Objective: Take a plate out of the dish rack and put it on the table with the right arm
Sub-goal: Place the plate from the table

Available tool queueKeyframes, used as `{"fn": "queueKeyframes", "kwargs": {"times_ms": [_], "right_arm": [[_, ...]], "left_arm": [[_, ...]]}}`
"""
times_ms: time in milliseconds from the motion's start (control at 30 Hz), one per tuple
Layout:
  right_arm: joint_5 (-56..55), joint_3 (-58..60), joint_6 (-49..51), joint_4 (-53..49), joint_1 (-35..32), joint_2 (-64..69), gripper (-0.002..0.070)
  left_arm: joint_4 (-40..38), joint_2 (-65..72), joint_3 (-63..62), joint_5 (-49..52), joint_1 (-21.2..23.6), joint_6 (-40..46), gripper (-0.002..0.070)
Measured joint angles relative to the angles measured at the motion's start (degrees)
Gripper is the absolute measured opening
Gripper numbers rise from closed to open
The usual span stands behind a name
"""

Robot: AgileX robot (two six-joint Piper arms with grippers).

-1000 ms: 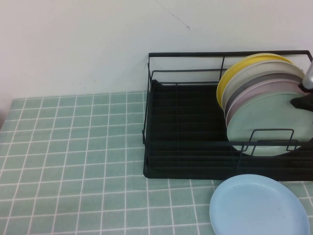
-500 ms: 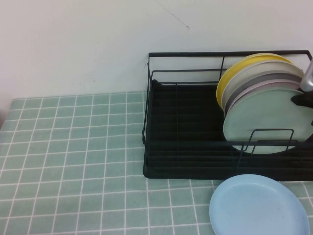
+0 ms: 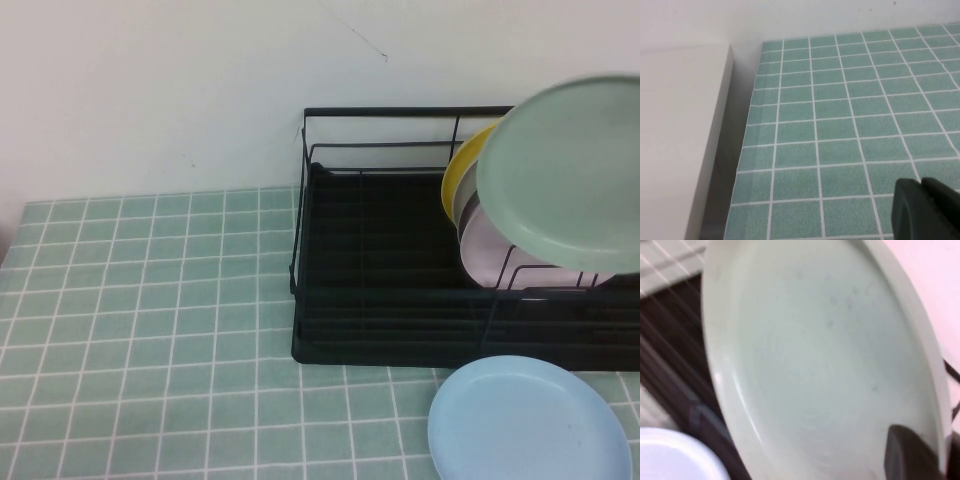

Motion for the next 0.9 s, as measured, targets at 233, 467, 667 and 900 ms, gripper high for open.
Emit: {"fn": "queueKeyframes", "kwargs": {"times_ms": [233,467,667,900], "right_arm": [[14.7,0.1,23.9,-6.5,0.0,-13.1,0.0077],[24.0,9.7,40.1,-7.1,0.0,-19.7,0.0077],[20.0,23.5,41.0,-3.8,0.0,-18.8,0.0077],[11.4,28.9,37.5,0.9,0.0,-10.5,0.0077]], "left_arm": [[0.0,0.0,0.0,0.0,0.0,0.0,-0.0004],[0.0,0.0,0.0,0.0,0.0,0.0,-0.0004],[0.0,0.0,0.0,0.0,0.0,0.0,-0.0004],[0.0,0.0,0.0,0.0,0.0,0.0,-0.0004]]}}
